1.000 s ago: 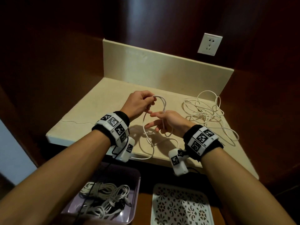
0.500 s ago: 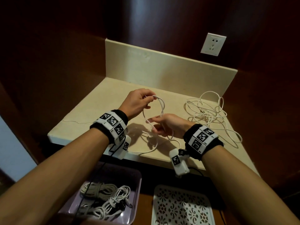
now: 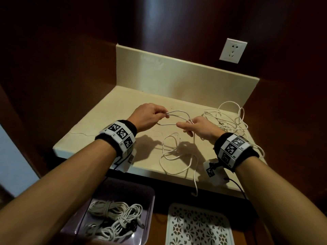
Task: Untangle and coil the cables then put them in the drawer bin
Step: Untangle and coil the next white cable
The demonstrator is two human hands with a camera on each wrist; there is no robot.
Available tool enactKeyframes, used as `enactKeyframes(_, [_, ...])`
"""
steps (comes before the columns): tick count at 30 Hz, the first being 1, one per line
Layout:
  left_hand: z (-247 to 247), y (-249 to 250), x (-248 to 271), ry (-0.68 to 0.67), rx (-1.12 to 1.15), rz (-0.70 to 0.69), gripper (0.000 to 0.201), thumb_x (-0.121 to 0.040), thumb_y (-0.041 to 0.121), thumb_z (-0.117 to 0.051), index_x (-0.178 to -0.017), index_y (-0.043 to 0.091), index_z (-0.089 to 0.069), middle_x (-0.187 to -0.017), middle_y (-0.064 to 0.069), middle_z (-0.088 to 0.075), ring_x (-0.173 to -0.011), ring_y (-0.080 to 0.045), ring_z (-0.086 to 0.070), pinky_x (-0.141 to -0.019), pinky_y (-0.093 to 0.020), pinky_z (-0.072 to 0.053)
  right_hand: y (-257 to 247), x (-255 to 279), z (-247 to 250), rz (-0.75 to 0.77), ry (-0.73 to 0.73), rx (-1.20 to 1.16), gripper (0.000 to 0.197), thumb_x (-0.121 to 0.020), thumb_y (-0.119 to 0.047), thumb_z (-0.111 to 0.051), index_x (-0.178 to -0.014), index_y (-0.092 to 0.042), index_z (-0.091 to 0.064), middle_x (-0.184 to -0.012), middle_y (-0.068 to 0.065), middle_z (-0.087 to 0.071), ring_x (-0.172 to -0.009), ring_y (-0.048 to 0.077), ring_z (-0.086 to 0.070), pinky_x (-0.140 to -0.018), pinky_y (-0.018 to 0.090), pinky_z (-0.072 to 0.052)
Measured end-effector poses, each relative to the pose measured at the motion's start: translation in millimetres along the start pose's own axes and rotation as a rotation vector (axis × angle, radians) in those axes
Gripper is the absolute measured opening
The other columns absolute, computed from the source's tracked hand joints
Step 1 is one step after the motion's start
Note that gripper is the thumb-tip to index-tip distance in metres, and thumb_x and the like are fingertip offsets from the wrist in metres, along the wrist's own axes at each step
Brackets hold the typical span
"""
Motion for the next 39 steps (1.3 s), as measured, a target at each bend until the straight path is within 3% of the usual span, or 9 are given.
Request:
enactKeyframes(5, [3,3,3,-0.045,-0.144,-0.016,0.026,-0.100,0.027,-0.046,-0.102,0.025,-0.072,-0.100,0.001,-0.070,-0.089,-0.016,-0.061,-0.084,-0.033,-0.047,-8,4,13,0.089,0.023,-0.099,0.044,-0.091,-0.049,-0.059,-0.062,-0.016,-0.057,-0.055,0.001,-0.045,-0.050,0.014,-0.044,-0.058,0.031,-0.047])
enactKeyframes(8, [5,0,5,-0.056,-0.248,-0.030,0.029,-0.098,0.028,-0.041,-0.098,0.025,-0.070,-0.091,0.003,-0.070,-0.083,-0.016,-0.058,-0.074,-0.030,-0.042,-6,4,22,0.069,0.057,0.011,0.051,-0.094,-0.054,-0.049,-0.062,-0.014,-0.051,-0.051,-0.008,-0.039,-0.043,0.013,-0.036,-0.049,0.026,-0.040])
enactKeyframes(16, [-10,10,3,-0.151,-0.591,-0.094,0.059,-0.079,0.079,-0.039,-0.084,0.024,-0.057,-0.063,0.007,-0.051,-0.064,-0.016,-0.049,-0.063,-0.030,-0.034,-21,1,34,0.111,0.144,0.312,0.052,-0.100,-0.050,-0.035,-0.070,-0.014,-0.057,-0.072,-0.007,-0.056,-0.069,0.013,-0.052,-0.067,0.027,-0.035])
enactKeyframes(23, [-7,-9,-4,-0.139,-0.536,-0.019,0.065,-0.091,0.068,-0.035,-0.082,0.012,-0.067,-0.080,-0.005,-0.066,-0.076,-0.025,-0.058,-0.060,-0.032,-0.037,-33,11,28,0.218,0.061,0.440,0.049,-0.101,-0.047,-0.037,-0.077,-0.010,-0.058,-0.066,0.000,-0.050,-0.063,0.016,-0.046,-0.061,0.032,-0.035])
enactKeyframes(26, [-13,0,-4,-0.205,-0.540,-0.009,0.043,-0.098,0.050,-0.042,-0.090,0.014,-0.065,-0.090,-0.006,-0.066,-0.082,-0.024,-0.057,-0.062,-0.032,-0.037,-37,9,23,0.240,0.065,0.470,0.050,-0.101,-0.045,-0.038,-0.081,-0.004,-0.058,-0.068,0.003,-0.051,-0.066,0.020,-0.046,-0.061,0.034,-0.034])
enactKeyframes(29, [-22,15,-3,-0.236,-0.204,0.017,0.009,-0.096,0.018,-0.049,-0.098,0.017,-0.058,-0.089,-0.006,-0.068,-0.081,-0.024,-0.062,-0.071,-0.034,-0.048,-45,7,21,0.275,0.083,0.467,0.047,-0.102,-0.042,-0.040,-0.080,-0.005,-0.057,-0.069,0.005,-0.051,-0.064,0.019,-0.045,-0.059,0.033,-0.033])
enactKeyframes(31, [-26,20,-1,-0.222,0.160,0.068,0.012,-0.094,0.007,-0.049,-0.096,0.014,-0.058,-0.073,-0.007,-0.064,-0.061,-0.023,-0.062,-0.061,-0.035,-0.053,-48,5,22,0.295,0.094,0.445,0.046,-0.102,-0.042,-0.040,-0.081,-0.005,-0.057,-0.071,0.007,-0.053,-0.064,0.019,-0.046,-0.060,0.034,-0.034])
enactKeyframes(35, [-27,25,1,-0.167,0.504,0.113,0.007,-0.095,0.012,-0.057,-0.096,0.006,-0.060,-0.059,-0.005,-0.054,-0.040,-0.020,-0.041,-0.037,-0.023,-0.032,-43,3,27,0.287,0.123,0.427,0.043,-0.103,-0.041,-0.036,-0.084,-0.007,-0.056,-0.077,0.009,-0.057,-0.071,0.024,-0.050,-0.068,0.038,-0.040])
enactKeyframes(39, [-32,29,-2,-0.165,0.620,0.173,0.013,-0.092,0.002,-0.057,-0.104,0.001,-0.062,-0.069,-0.008,-0.059,-0.047,-0.014,-0.053,-0.040,-0.022,-0.042,-34,1,22,0.235,0.090,0.437,0.035,-0.104,-0.040,-0.032,-0.082,-0.017,-0.048,-0.075,-0.001,-0.054,-0.070,0.017,-0.048,-0.068,0.034,-0.038])
Point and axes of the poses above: each hand's wrist, its own x-axis away from the middle knuckle, its own z-axis out of the back of the hand, y = z × x, the point moved 8 cm from there along -x, towards the middle knuckle
